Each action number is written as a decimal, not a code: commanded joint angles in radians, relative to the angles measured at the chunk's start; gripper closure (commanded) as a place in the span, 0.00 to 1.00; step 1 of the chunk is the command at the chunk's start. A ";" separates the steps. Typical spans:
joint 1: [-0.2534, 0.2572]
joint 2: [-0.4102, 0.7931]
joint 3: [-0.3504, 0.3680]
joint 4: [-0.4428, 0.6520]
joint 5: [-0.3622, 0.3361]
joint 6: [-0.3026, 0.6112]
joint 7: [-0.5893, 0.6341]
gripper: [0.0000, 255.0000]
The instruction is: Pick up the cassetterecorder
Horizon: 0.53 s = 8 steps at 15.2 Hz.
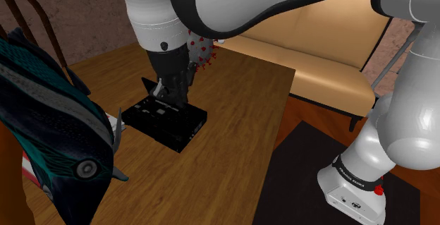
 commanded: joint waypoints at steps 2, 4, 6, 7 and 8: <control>0.002 -0.002 0.001 0.024 0.002 -0.025 -0.005 1.00; 0.004 -0.003 0.002 0.049 0.004 -0.051 -0.010 1.00; 0.006 -0.003 0.003 0.076 0.005 -0.077 -0.015 1.00; 0.008 -0.003 0.004 0.090 0.005 -0.090 -0.017 1.00; 0.010 -0.002 0.004 0.104 0.005 -0.104 -0.019 1.00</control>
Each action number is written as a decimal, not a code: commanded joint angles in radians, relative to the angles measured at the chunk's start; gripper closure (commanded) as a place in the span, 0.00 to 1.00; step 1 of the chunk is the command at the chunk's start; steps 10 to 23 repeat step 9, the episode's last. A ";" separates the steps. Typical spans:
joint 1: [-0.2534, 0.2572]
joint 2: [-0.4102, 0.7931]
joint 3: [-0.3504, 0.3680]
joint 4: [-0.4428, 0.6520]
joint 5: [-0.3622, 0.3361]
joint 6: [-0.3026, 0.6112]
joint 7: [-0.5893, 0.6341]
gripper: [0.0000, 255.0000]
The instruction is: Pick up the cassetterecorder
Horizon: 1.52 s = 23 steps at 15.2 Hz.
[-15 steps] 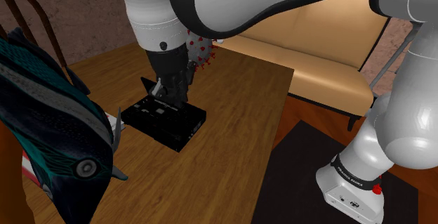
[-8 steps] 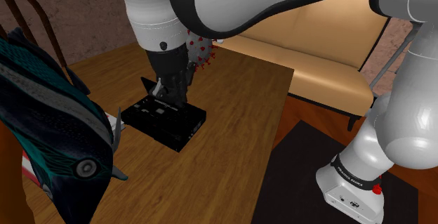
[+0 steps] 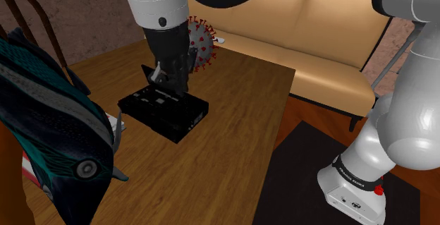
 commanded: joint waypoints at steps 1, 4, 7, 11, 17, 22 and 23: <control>0.004 0.004 0.001 0.033 -0.002 -0.028 -0.004 1.00; 0.011 0.008 0.002 0.079 -0.004 -0.070 -0.009 1.00; 0.019 0.016 0.003 0.128 -0.009 -0.113 -0.014 1.00; 0.019 0.016 0.003 0.131 -0.009 -0.115 -0.014 1.00; 0.019 0.016 0.003 0.131 -0.009 -0.115 -0.014 1.00; 0.019 0.016 0.003 0.131 -0.009 -0.115 -0.014 1.00; 0.019 0.016 0.003 0.131 -0.009 -0.115 -0.014 1.00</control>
